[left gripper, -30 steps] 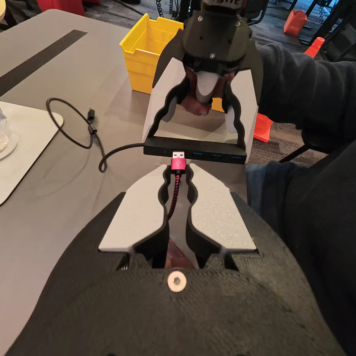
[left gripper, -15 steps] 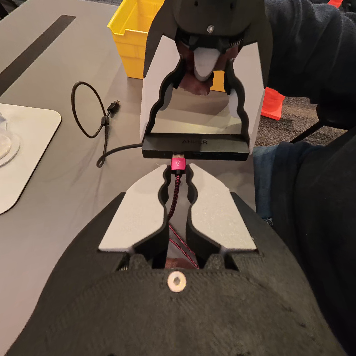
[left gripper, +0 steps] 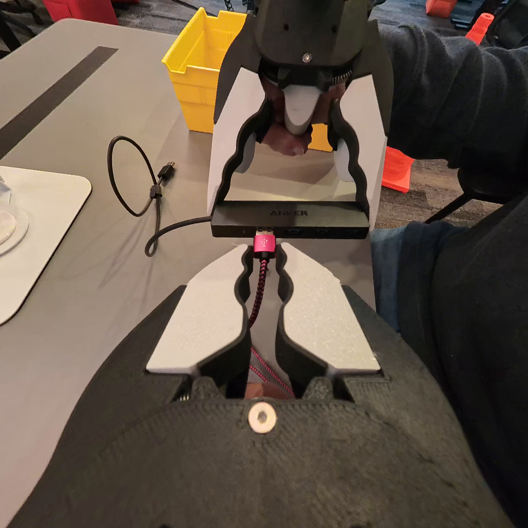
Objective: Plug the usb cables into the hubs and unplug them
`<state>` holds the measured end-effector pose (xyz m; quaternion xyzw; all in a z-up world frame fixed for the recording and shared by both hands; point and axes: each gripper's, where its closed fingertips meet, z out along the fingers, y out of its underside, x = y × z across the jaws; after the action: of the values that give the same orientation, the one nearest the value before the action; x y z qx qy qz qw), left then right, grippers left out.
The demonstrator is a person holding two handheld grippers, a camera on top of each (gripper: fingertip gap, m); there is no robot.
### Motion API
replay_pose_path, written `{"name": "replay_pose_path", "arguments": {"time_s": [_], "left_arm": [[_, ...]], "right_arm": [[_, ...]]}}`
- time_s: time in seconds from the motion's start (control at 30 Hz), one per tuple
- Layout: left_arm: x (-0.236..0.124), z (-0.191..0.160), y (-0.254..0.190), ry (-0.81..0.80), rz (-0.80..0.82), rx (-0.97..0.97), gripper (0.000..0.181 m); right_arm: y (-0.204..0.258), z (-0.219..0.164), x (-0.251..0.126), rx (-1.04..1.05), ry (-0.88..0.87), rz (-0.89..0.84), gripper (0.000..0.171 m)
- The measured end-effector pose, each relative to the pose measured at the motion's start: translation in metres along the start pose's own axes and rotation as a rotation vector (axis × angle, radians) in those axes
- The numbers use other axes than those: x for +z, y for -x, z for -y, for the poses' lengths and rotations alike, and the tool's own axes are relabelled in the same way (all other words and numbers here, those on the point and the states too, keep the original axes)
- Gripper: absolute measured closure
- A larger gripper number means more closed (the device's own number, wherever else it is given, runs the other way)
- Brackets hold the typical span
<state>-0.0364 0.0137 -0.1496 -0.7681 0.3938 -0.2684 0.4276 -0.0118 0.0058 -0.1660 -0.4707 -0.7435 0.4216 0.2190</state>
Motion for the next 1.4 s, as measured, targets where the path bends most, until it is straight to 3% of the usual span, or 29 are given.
{"name": "replay_pose_path", "arguments": {"time_s": [1.03, 1.4], "left_arm": [[-0.002, 0.027, 0.002, -0.406, -0.086, -0.187, 0.166], [-0.001, 0.027, 0.002, -0.4, -0.058, -0.162, 0.166]], "right_arm": [[-0.002, 0.014, -0.016, 0.033, -0.139, 0.009, 0.054], [-0.003, 0.014, -0.016, 0.036, -0.137, -0.007, 0.054]]}}
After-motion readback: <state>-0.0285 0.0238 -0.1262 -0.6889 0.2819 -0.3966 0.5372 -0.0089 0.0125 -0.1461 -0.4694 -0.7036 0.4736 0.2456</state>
